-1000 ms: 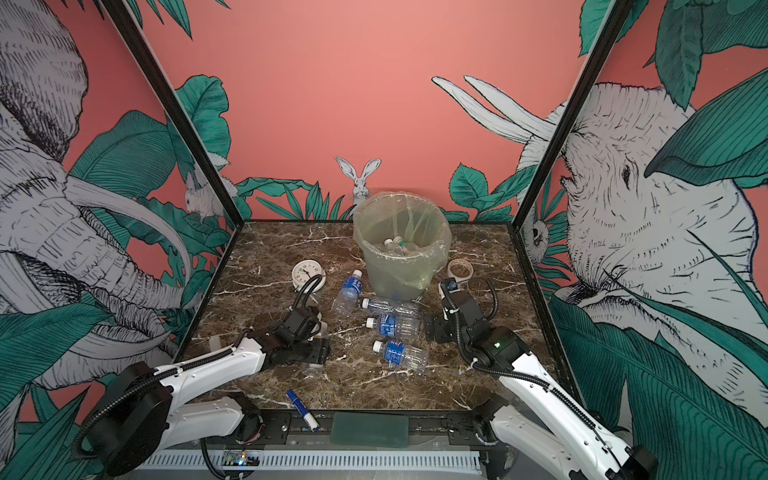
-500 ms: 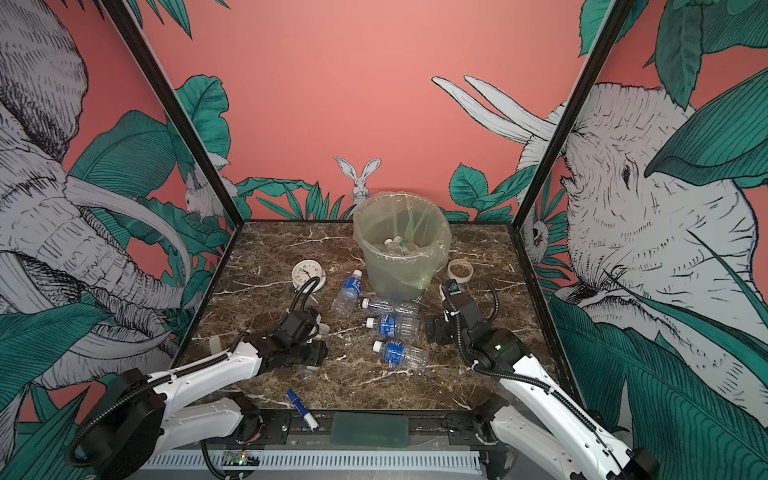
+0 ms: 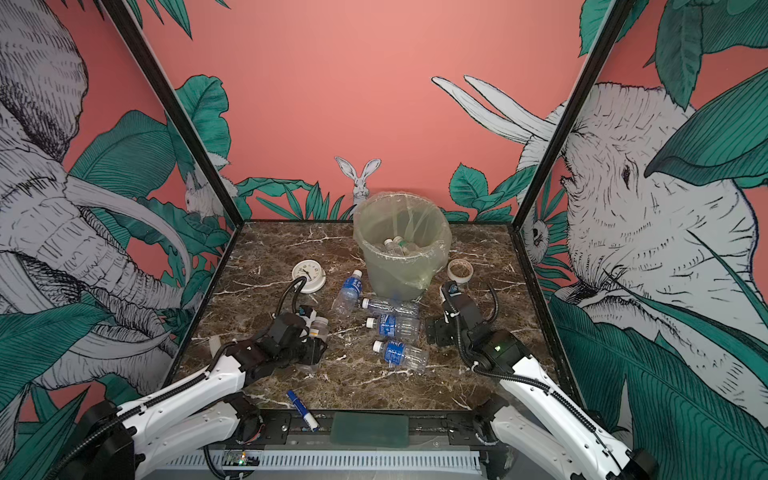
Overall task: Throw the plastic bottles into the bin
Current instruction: 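Lift the white-and-yellow bottle with the left gripper over the bin and release it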
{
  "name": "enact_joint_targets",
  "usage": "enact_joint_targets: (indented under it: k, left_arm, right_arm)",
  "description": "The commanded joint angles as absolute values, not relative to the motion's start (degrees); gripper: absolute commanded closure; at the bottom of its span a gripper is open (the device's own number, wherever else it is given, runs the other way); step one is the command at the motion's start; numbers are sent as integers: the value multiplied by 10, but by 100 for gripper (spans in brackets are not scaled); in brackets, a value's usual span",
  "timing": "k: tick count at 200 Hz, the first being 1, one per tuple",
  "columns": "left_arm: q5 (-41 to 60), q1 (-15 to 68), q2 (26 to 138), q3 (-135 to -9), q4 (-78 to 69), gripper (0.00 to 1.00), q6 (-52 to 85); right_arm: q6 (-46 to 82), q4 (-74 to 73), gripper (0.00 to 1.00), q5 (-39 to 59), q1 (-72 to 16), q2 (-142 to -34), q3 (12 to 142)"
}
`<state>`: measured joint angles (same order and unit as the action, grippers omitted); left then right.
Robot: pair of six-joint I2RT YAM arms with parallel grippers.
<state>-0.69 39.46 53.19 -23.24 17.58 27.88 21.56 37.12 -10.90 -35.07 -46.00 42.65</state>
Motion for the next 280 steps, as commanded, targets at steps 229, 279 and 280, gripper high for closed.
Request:
enact_joint_targets:
  k: [229, 279, 280]
  left_arm:
    - [72, 396, 531, -544, -23, 47, 85]
    - [196, 373, 898, -980, 10, 5, 93]
    - [199, 372, 906, -991, 14, 3, 95]
  right_arm:
    - [214, 338, 7, -92, -352, -456, 430]
    - [214, 346, 7, -86, -352, -470, 462]
    - [214, 346, 7, -86, -352, -470, 462]
